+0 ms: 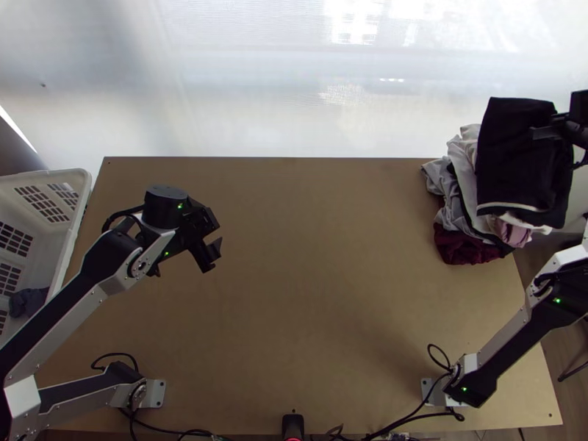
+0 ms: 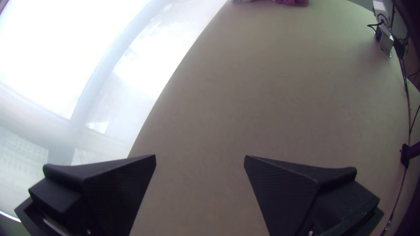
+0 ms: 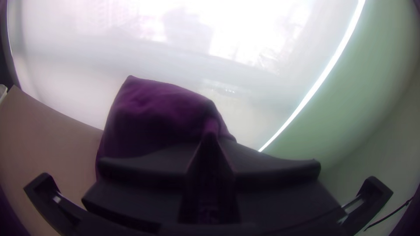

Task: Fold the t-shirt

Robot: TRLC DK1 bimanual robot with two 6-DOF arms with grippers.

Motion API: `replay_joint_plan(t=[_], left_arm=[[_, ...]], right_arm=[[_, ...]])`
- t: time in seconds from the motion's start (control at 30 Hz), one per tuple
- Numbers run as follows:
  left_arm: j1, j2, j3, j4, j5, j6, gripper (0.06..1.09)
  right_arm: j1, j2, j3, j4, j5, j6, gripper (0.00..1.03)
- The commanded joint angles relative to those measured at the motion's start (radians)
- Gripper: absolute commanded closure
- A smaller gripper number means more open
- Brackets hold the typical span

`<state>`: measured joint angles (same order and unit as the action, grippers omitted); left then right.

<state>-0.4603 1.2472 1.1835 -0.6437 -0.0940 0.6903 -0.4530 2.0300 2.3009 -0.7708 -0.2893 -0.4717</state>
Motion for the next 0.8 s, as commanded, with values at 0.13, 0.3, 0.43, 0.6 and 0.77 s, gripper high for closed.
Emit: replay_joint_plan(t=[0.13, 0.3, 0.43, 0.6, 0.77], left_arm=[[0.015, -0.043, -0.042, -0.024, -0.003, -0.018, 0.10], [0.015, -0.063, -0.058, -0.037, -0.010, -0.028, 0.10], [0.014, -0.071, -0.064, -0.045, -0.018, -0.043, 0.10], [0.008, -0.075, -0.067, -0.050, -0.027, -0.052, 0.10], [-0.001, -0.075, -0.064, -0.054, -0.042, -0.057, 0.10]], right_arm=[[0.022, 0.128, 0.028, 0.094, 0.049, 0.001, 1.00], [0.019, 0.176, 0.029, 0.137, 0.065, -0.002, 1.00], [0.014, 0.208, 0.029, 0.157, 0.072, -0.005, 1.00], [0.011, 0.243, 0.029, 0.183, 0.076, -0.005, 1.00], [0.014, 0.283, 0.029, 0.192, 0.091, 0.005, 1.00]])
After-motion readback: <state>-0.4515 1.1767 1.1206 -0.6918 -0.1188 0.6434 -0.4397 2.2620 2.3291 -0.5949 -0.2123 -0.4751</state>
